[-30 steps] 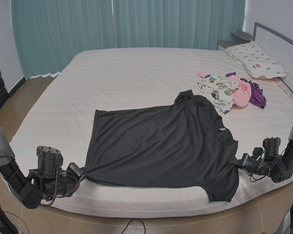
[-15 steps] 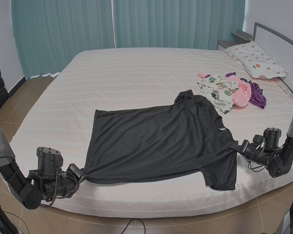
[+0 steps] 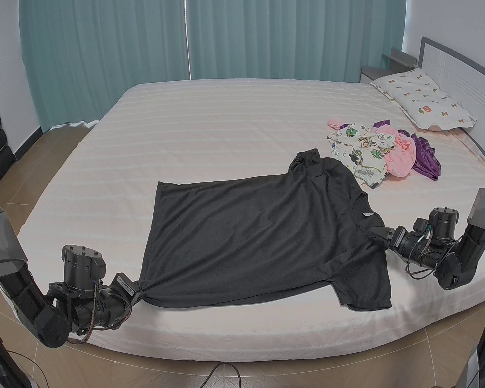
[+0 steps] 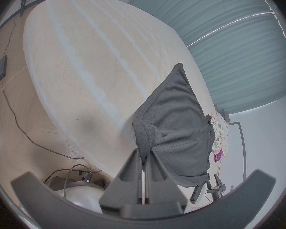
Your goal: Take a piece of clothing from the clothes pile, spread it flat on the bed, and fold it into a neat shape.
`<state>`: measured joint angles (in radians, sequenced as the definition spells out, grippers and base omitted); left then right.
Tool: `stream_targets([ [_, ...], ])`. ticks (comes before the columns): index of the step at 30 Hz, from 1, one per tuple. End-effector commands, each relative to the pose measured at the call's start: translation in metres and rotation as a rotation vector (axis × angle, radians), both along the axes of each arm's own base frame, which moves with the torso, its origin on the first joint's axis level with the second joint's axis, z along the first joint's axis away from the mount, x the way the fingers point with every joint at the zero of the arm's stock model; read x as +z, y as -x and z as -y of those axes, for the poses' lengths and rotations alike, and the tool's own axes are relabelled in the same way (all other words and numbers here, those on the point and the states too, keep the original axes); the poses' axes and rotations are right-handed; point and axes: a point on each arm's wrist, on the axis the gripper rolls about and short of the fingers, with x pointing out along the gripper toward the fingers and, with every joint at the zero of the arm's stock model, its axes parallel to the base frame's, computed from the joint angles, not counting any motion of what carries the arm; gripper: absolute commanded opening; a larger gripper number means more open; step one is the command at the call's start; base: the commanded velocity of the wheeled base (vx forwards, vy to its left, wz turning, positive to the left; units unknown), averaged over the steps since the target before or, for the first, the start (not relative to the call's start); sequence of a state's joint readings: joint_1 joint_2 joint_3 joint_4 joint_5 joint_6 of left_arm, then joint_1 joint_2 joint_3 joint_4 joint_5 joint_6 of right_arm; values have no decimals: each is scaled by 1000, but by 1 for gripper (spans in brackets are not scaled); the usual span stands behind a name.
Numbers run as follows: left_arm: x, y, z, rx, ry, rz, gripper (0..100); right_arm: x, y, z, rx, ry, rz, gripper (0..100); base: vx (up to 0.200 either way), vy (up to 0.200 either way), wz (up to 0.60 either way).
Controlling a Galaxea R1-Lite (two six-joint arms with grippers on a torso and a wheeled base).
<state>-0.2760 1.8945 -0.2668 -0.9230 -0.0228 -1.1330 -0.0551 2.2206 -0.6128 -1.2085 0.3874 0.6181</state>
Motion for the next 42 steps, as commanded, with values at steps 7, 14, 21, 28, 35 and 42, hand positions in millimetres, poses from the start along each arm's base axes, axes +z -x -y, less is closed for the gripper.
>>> stream_targets([
  [7,-1,0,0,0,1,-4,0,7,52,10,4,-33,-89,100,0,0,0],
  [14,-1,2,0,0,-1,-9,0,5,90,-1,70,-58,-176,100,0,0,0],
  [21,-2,4,0,-2,-2,-13,0,-5,110,-9,105,-49,-256,100,0,0,0],
  [28,-2,4,0,-2,-3,-16,0,-6,112,-13,123,-49,-264,100,0,0,0],
  [35,-2,4,-1,0,-3,-18,0,-12,104,-17,143,-45,-268,100,0,0,0],
  [42,-3,4,0,-3,-2,-18,0,-16,101,-19,144,-39,-282,0,0,0,0],
])
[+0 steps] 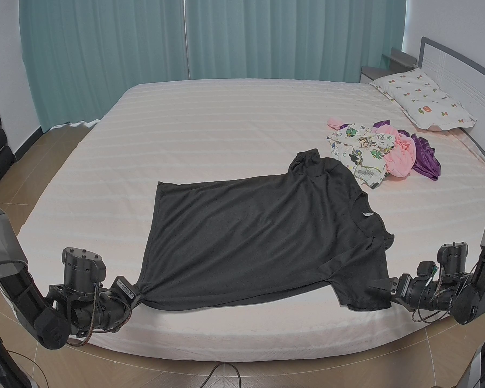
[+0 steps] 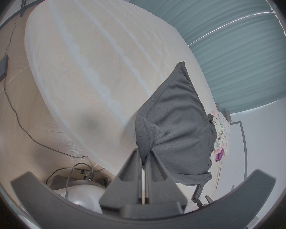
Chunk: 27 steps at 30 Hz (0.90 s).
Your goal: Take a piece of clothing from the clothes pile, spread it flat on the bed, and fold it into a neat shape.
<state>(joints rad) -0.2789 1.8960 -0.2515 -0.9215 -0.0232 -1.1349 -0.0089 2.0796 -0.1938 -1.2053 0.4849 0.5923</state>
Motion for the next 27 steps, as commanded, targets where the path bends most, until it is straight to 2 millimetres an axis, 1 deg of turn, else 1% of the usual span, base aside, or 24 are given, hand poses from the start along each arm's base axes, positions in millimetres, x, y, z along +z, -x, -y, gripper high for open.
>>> stream_targets([
  [1,0,0,0,-1,1,0,0,-4,-1,-1,3,0,-13,0,0,0,0],
  [5,0,0,0,-1,0,-3,0,-2,5,1,-6,0,-22,0,0,0,0],
  [10,-1,1,1,-8,-1,-4,0,3,20,9,-27,13,-26,0,0,0,0],
  [14,0,5,1,-12,-2,-2,0,3,35,19,-54,41,-38,0,0,0,0],
  [17,-1,9,0,-14,-10,-14,0,2,51,26,-48,82,-49,0,0,0,0],
  [21,-1,13,-2,-15,-11,-14,0,8,57,33,-73,91,-50,0,0,0,0],
  [23,-1,15,-2,-15,-11,-15,0,9,59,33,-71,92,-56,0,0,0,0],
  [27,2,17,-3,-17,-12,-7,0,20,74,30,-28,86,-74,0,0,0,0],
])
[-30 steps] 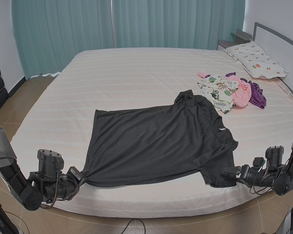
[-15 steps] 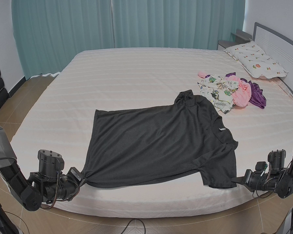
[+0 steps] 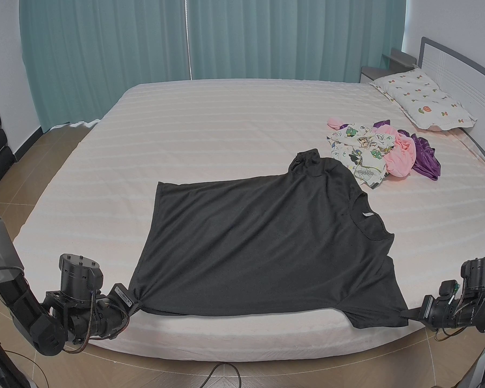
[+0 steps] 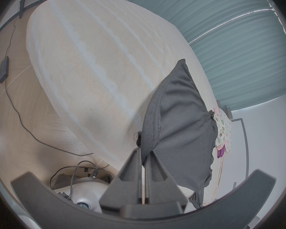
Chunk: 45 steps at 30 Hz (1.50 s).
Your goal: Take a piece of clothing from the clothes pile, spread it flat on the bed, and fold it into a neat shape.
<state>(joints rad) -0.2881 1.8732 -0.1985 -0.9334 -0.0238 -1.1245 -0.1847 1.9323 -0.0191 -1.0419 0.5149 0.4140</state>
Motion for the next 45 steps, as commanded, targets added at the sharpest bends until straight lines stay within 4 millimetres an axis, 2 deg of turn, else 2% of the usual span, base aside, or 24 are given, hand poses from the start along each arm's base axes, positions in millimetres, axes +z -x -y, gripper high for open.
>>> stream_targets([
  [1,3,4,-1,-1,1,8,0,15,14,-1,19,6,39,0,0,0,0],
  [6,3,4,-1,-3,-4,10,0,21,35,-5,96,57,-19,0,0,0,0],
  [16,-1,11,-3,-45,-54,-4,0,34,55,-9,110,73,-12,0,0,0,0],
  [26,0,22,-7,-101,-115,-2,0,35,58,-9,106,78,-16,0,0,0,0],
  [40,-7,40,2,-212,-172,-71,0,40,69,-10,105,88,-7,0,0,0,0],
  [45,9,31,4,-191,-156,1,0,47,60,-9,105,87,38,0,0,0,0],
])
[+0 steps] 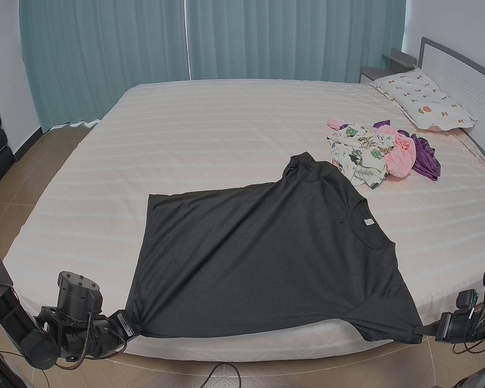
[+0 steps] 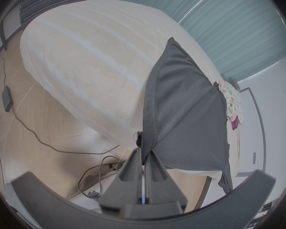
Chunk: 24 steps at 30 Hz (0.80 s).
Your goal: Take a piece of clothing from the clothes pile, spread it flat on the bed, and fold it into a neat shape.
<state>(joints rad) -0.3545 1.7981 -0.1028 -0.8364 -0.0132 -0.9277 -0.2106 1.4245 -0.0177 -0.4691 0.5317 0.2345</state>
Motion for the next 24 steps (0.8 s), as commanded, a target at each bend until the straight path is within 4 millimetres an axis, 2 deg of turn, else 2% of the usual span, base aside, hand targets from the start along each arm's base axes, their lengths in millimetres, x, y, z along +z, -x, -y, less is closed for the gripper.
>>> stream_targets([
  [1,16,-8,3,5,23,65,0,8,-7,1,0,0,46,0,0,0,0],
  [9,55,-32,5,79,80,103,0,25,-28,2,15,4,136,0,0,0,0],
  [12,64,-35,5,89,77,89,0,35,-36,3,-3,-10,174,0,0,0,0],
  [19,77,-46,8,93,75,72,0,58,-52,4,-27,-45,256,0,0,0,0],
  [24,85,-57,7,111,78,61,0,66,-64,3,-26,-62,274,0,0,0,0],
])
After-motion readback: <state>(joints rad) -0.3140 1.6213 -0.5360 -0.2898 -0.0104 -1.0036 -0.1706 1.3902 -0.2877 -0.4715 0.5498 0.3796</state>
